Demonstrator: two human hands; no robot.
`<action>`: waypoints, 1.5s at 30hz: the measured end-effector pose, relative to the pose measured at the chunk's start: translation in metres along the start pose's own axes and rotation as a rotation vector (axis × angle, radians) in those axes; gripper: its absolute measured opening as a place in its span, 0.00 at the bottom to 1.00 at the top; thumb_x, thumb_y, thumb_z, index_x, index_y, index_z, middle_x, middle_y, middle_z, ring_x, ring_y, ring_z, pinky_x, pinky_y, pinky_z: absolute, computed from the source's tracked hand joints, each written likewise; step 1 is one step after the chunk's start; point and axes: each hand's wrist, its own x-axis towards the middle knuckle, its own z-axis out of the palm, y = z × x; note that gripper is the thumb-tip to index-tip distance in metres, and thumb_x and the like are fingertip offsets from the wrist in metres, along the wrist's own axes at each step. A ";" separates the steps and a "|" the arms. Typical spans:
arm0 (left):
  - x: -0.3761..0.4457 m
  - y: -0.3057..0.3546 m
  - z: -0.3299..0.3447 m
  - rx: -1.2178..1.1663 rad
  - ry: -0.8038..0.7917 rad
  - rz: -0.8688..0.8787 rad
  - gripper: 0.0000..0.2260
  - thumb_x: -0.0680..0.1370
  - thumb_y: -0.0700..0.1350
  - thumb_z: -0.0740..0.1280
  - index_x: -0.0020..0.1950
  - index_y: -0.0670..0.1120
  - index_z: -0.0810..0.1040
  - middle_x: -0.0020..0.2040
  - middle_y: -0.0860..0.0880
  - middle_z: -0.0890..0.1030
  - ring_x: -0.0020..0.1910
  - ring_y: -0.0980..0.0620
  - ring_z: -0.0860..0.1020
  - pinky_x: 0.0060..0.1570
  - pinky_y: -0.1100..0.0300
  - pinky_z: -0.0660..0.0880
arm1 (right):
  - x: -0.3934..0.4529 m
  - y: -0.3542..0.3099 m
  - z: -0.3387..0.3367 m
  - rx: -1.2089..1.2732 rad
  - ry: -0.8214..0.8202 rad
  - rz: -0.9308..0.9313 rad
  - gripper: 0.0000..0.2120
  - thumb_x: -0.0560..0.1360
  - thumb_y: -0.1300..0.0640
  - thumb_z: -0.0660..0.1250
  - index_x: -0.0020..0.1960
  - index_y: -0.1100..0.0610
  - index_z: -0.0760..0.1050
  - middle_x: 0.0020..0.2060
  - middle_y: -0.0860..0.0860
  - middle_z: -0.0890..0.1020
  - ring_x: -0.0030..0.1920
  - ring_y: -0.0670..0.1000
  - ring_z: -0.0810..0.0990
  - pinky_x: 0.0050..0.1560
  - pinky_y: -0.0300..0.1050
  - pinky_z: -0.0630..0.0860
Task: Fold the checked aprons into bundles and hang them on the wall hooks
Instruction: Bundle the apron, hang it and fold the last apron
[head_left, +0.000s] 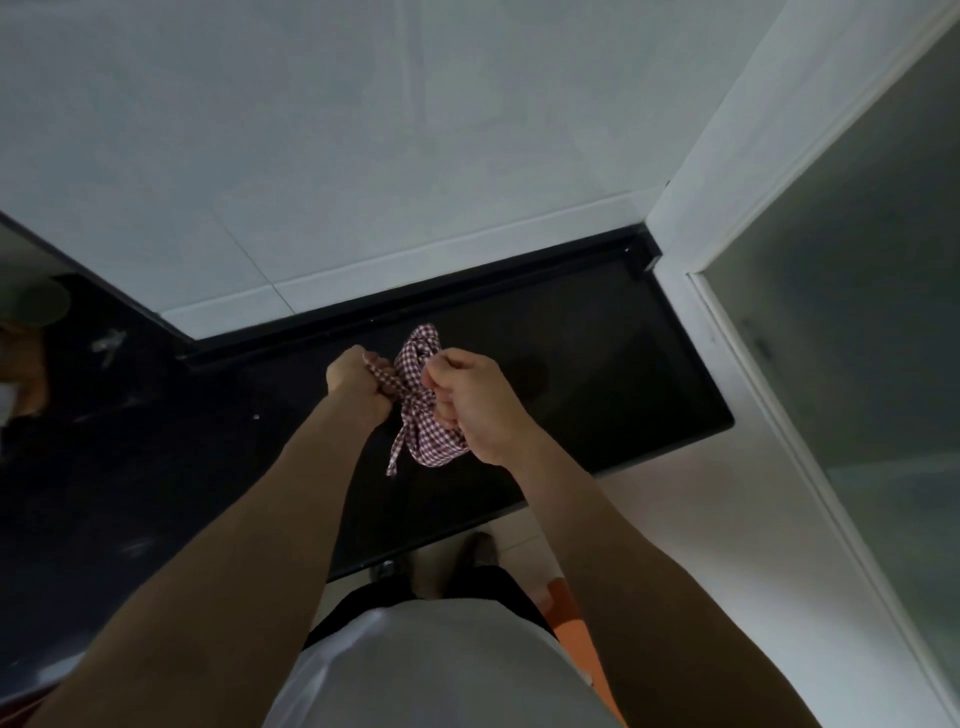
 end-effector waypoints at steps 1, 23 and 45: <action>0.001 0.003 -0.003 -0.152 -0.004 -0.078 0.19 0.85 0.51 0.52 0.70 0.44 0.72 0.67 0.47 0.75 0.56 0.61 0.76 0.60 0.63 0.71 | -0.002 -0.002 0.001 -0.011 0.023 -0.001 0.12 0.83 0.60 0.56 0.42 0.58 0.73 0.26 0.46 0.69 0.27 0.45 0.63 0.31 0.42 0.62; -0.033 0.085 -0.047 -0.683 -0.399 0.367 0.16 0.80 0.51 0.67 0.45 0.37 0.80 0.41 0.43 0.82 0.43 0.46 0.80 0.46 0.53 0.77 | -0.056 -0.062 -0.037 0.369 0.316 -0.153 0.09 0.83 0.61 0.59 0.49 0.62 0.77 0.40 0.58 0.83 0.46 0.58 0.85 0.55 0.55 0.80; -0.159 0.225 -0.151 -0.192 -0.577 1.074 0.05 0.77 0.42 0.71 0.48 0.41 0.83 0.34 0.50 0.81 0.33 0.56 0.77 0.35 0.64 0.73 | -0.161 -0.226 -0.061 -0.599 0.605 -0.636 0.06 0.77 0.64 0.71 0.53 0.60 0.84 0.43 0.56 0.86 0.37 0.53 0.86 0.39 0.45 0.84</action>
